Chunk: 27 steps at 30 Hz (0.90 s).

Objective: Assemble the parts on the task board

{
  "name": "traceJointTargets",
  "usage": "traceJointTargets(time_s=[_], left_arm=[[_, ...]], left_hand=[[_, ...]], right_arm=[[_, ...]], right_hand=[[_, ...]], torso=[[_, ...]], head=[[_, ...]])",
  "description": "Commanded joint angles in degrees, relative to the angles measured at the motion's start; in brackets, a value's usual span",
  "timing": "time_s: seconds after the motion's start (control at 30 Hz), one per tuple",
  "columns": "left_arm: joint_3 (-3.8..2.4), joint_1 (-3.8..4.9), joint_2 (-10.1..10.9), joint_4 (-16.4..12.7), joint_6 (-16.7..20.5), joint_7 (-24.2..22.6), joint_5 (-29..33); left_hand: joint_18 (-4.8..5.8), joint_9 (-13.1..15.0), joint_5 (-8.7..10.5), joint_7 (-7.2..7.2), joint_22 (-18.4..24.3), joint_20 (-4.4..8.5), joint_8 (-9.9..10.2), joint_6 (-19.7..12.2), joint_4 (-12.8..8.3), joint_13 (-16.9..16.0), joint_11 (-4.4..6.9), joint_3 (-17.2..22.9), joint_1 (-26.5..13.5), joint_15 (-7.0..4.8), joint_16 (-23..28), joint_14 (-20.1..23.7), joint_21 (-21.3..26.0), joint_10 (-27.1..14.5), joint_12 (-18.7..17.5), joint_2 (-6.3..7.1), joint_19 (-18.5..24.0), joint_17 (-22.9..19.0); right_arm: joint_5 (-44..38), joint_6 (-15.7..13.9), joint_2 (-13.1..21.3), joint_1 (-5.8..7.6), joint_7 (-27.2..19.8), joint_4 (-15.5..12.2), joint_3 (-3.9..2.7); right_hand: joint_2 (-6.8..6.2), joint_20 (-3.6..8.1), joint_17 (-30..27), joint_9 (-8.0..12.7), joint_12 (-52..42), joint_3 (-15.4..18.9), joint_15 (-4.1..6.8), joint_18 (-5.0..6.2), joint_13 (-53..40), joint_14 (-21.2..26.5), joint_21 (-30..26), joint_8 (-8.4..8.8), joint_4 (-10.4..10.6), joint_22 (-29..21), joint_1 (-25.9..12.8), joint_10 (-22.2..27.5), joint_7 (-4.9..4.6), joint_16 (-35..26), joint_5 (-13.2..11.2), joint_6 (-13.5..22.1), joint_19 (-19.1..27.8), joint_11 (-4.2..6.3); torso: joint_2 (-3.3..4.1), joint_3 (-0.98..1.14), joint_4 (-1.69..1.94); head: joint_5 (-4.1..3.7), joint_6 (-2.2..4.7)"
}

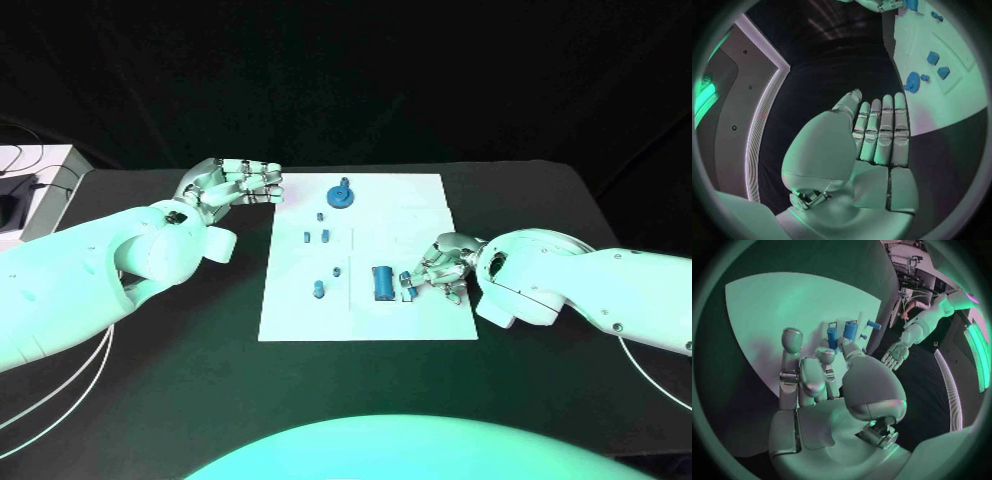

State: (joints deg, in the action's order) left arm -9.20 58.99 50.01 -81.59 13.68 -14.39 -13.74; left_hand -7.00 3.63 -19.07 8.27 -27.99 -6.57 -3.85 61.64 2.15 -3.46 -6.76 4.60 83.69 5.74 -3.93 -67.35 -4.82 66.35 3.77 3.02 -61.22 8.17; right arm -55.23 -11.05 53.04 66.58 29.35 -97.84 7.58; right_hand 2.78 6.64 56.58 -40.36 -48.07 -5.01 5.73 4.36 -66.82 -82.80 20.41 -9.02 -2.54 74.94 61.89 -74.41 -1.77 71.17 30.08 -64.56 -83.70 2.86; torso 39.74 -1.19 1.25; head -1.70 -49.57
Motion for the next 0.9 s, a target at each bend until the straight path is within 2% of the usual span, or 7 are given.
traceJointTargets(time_s=[0.03, 0.27, 0.47, 0.7, 0.9], left_arm=[[-0.04, 0.0, -0.02, -0.13, -0.35, -0.26, 0.2], [-0.04, 0.0, -0.05, -0.09, -0.37, -0.27, 0.2], [-0.04, 0.0, -0.05, -0.06, -0.36, -0.28, 0.2], [-0.04, 0.0, -0.04, -0.05, -0.36, -0.27, 0.2], [-0.04, 0.0, -0.05, -0.03, -0.34, -0.28, 0.2]], left_hand=[[0.8, -0.01, -0.23, 0.24, 0.05, -0.02, 0.29, 0.04, 0.38, 0.09, -0.2, 0.0, 0.11, -0.01, -0.01, 0.16, -0.05, -0.17, -0.34, 0.15, -0.24, 0.06], [0.8, -0.01, -0.23, 0.24, 0.05, -0.02, 0.29, 0.04, 0.38, 0.09, -0.2, 0.0, 0.11, -0.01, -0.01, 0.16, -0.05, -0.17, -0.34, 0.15, -0.24, 0.06], [0.8, -0.01, -0.23, 0.24, 0.05, -0.02, 0.29, 0.04, 0.38, 0.09, -0.2, 0.0, 0.11, -0.01, -0.01, 0.16, -0.05, -0.17, -0.34, 0.15, -0.24, 0.06], [0.77, -0.01, -0.24, 0.23, 0.4, -0.05, 0.29, 0.05, 0.71, 0.08, -0.21, -0.02, 0.2, 0.01, -0.01, 0.2, 0.05, -0.2, -0.34, 0.2, -0.34, 0.09], [0.77, -0.01, -0.24, 0.23, 0.4, -0.05, 0.29, 0.05, 0.71, 0.08, -0.21, -0.02, 0.2, 0.01, -0.01, 0.2, 0.05, -0.2, -0.34, 0.2, -0.34, 0.09]], right_arm=[[-0.17, 0.96, -0.02, -0.06, 0.23, 0.14, 0.01], [-0.18, 3.43, -0.08, -0.06, 0.94, 0.09, 0.01], [-0.17, 4.14, -0.14, -0.06, 1.04, -0.07, 0.01], [-0.19, 3.58, -0.18, -0.06, 0.9, -0.16, 0.01], [-0.3, 1.82, -0.23, -0.06, 0.6, 0.07, 0.01]], right_hand=[[0.7, 0.28, -0.09, -0.12, 0.28, -0.6, 0.53, -0.91, -0.07, -0.05, 0.01, -0.39, -0.2, 2.55, -0.21, -0.21, 0.8, -0.27, 0.23, -1.31, -0.38, 0.25], [-0.03, 0.26, -0.2, 0.03, 0.47, 0.0, 0.49, -0.91, -0.02, -0.01, -0.29, -0.31, 0.11, 2.49, -1.17, -0.12, 0.79, -0.35, -0.23, -1.47, -0.31, 0.2], [-0.24, 0.26, -0.29, 0.24, 0.45, 0.26, 0.51, -0.92, -0.06, 0.0, -0.38, -0.2, 0.09, 2.46, -1.21, -0.15, 0.81, -0.43, -0.41, -1.62, -0.29, 0.22], [-0.22, 0.27, -0.28, 0.36, 0.4, 0.38, 0.52, -0.92, -0.13, -0.01, -0.41, -0.16, 0.12, 2.46, -1.21, -0.19, 0.83, -0.42, -0.44, -1.74, -0.31, 0.24], [-0.39, 0.28, -0.21, 0.43, 0.37, 0.84, 0.51, -0.93, -0.17, -0.04, -0.25, -0.16, 0.49, 2.49, -1.64, -0.24, 0.83, -0.36, -0.69, -1.83, -0.36, 0.22]], torso=[[0.0, 0.0, -0.03], [0.01, 0.0, -0.01], [-0.01, -0.01, 0.0], [0.0, 0.01, 0.0], [0.02, 0.02, -0.02]], head=[[0.01, -0.02], [0.02, -0.14], [0.11, -0.22], [0.14, -0.23], [0.06, -0.12]])
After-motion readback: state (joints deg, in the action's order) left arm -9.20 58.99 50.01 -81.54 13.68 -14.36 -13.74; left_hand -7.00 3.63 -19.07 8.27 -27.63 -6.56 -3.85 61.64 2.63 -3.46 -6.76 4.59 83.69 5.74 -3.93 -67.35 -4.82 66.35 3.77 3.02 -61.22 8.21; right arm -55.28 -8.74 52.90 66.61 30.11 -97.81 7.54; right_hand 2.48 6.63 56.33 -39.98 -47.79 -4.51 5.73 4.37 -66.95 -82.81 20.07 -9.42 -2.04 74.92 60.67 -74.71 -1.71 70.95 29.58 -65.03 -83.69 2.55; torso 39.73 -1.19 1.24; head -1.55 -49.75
